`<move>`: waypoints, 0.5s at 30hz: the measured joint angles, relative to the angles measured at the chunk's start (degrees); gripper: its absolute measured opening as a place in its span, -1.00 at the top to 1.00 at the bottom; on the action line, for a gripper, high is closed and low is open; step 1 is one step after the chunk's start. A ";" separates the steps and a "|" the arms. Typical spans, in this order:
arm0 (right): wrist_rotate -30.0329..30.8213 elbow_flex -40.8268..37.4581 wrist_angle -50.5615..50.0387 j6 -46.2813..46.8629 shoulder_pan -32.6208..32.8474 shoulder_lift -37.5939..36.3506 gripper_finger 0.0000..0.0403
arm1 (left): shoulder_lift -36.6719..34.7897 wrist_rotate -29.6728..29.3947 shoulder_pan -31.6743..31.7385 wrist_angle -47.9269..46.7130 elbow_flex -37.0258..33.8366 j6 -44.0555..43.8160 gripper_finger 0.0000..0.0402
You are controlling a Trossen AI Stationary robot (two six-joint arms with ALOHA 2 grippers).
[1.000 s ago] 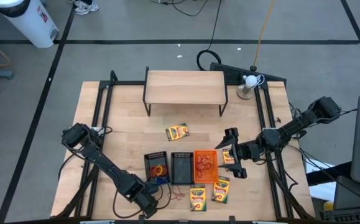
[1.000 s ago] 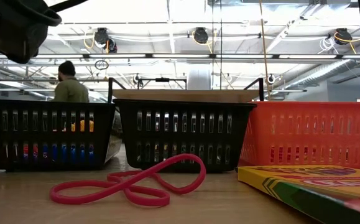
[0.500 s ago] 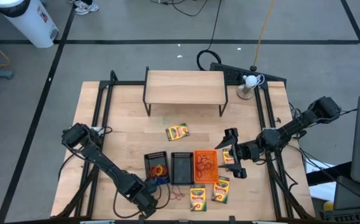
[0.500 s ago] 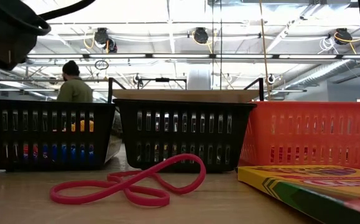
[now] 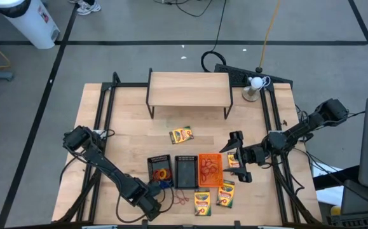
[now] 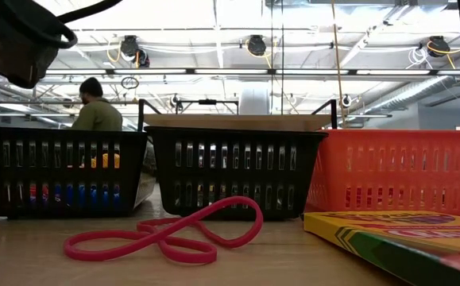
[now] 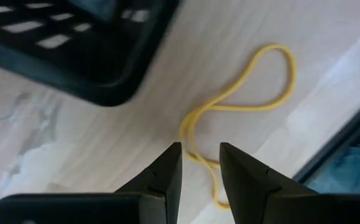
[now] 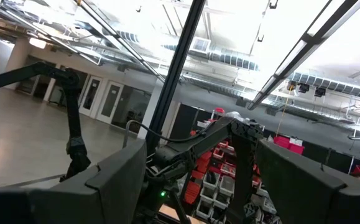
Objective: Pick & Place Office Desk Supplies
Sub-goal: Put the yellow rubber band into the orange bin
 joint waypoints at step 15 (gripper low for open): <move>0.02 0.00 -0.04 0.01 0.02 0.00 -0.43 | -0.02 -2.04 0.00 -0.99 -0.02 -0.39 0.47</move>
